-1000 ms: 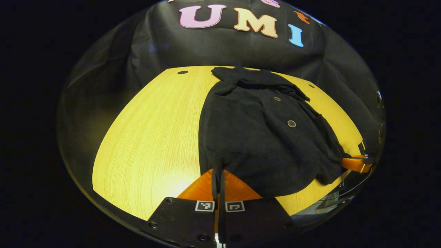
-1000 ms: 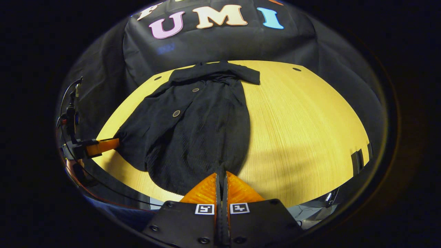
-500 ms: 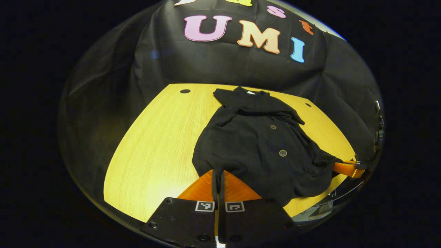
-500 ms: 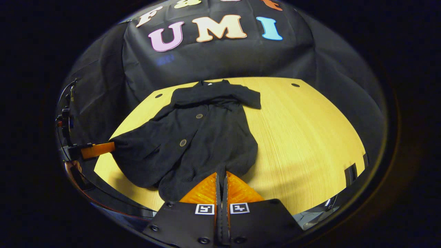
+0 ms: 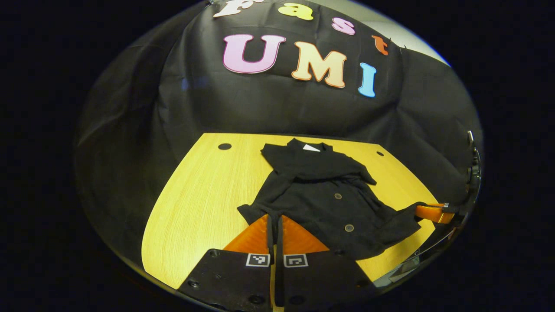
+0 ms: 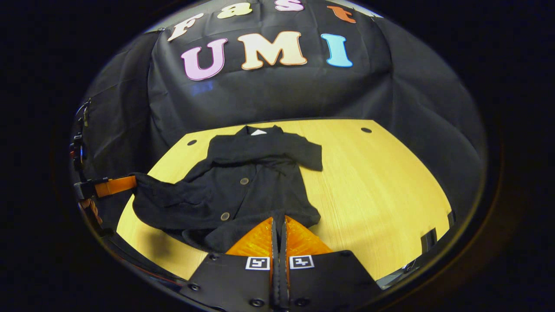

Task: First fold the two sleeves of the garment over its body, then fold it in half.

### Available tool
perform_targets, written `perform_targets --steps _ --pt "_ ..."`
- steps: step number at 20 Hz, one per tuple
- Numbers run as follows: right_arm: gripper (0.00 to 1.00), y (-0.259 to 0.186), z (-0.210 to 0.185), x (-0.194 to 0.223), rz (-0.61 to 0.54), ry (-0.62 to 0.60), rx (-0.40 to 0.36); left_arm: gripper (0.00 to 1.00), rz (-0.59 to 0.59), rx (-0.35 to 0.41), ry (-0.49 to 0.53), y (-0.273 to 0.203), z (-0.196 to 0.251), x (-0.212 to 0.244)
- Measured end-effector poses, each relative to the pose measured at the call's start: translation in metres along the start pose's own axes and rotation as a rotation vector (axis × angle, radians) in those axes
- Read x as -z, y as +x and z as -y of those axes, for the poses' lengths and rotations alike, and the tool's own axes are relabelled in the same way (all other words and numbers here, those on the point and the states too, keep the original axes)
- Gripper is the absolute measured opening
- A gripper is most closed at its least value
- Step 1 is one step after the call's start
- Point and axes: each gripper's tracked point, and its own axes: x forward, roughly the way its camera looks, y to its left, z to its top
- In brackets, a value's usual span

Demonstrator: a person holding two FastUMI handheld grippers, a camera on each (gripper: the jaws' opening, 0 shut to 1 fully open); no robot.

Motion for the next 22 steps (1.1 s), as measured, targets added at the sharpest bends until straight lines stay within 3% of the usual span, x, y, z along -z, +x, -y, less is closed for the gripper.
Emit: perform_targets --steps 4,13,22 --pt "0.02 0.01 0.001 -0.047 0.059 -0.017 0.007 0.0 0.066 0.019 0.006 0.022 0.002 -0.044" --pt "0.02 0.053 0.015 -0.132 0.142 -0.06 -0.025 0.0 0.239 -0.013 -0.006 0.071 0.008 -0.136" --pt "0.02 0.119 0.042 -0.198 0.148 -0.058 -0.065 0.0 0.248 -0.079 -0.027 0.149 0.014 -0.173"
